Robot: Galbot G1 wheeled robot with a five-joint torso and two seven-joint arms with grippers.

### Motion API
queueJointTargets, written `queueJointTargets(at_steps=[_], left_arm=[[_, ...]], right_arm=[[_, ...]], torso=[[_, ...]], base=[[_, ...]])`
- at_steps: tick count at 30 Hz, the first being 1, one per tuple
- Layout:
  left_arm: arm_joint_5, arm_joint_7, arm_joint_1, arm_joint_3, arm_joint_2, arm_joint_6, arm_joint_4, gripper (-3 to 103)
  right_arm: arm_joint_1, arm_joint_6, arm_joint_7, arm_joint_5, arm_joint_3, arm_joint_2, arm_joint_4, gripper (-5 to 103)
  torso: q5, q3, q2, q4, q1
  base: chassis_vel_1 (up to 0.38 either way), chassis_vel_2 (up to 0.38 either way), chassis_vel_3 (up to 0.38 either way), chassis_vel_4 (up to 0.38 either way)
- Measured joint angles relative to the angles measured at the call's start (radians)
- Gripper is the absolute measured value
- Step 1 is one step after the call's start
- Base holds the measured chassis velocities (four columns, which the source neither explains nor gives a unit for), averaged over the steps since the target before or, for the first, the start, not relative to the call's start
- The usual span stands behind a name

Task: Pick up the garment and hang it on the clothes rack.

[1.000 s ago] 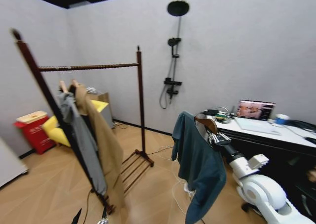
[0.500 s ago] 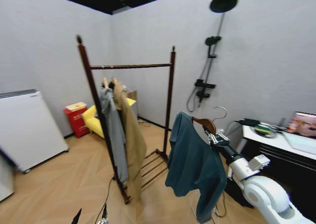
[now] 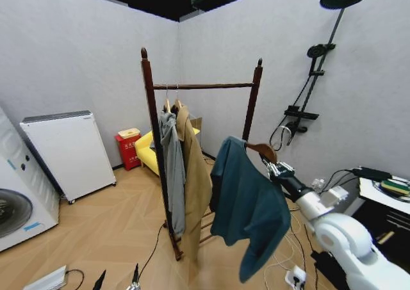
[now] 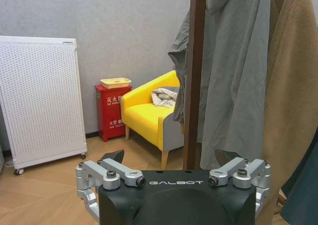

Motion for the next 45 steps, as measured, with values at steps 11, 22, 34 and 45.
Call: queueJointTargets(at_steps=[11,22,34,45], left_arm=[[0.000,0.000,0.000,0.000,0.000,0.000,0.000,100],[0.000,0.000,0.000,0.000,0.000,0.000,0.000,100],[0.000,0.000,0.000,0.000,0.000,0.000,0.000,100],[0.000,0.000,0.000,0.000,0.000,0.000,0.000,100]], right_arm=[[0.309,-0.029,-0.004,0.084,-0.204,-0.076,-0.141,10],[0.891,-0.054,0.079,0.083,-0.637,0.033,-0.463,10],[1.214,-0.082,0.143,-0.025,-0.921,0.255,-0.804,10],[1.326,-0.079,0.152,-0.030,-0.984,0.398,-0.918,10]], torso=[[0.0001,0.000,-0.001,0.0000,0.000],[-0.0003,0.000,0.000,0.0004,0.000],[-0.0002,0.000,0.000,-0.0001,0.000],[-0.0001,0.000,0.000,0.0000,0.000]], base=[[-0.115,0.095,0.088,-0.085],[0.010,-0.007,-0.017,0.003],[0.000,0.000,0.000,0.000],[0.000,0.000,0.000,0.000]])
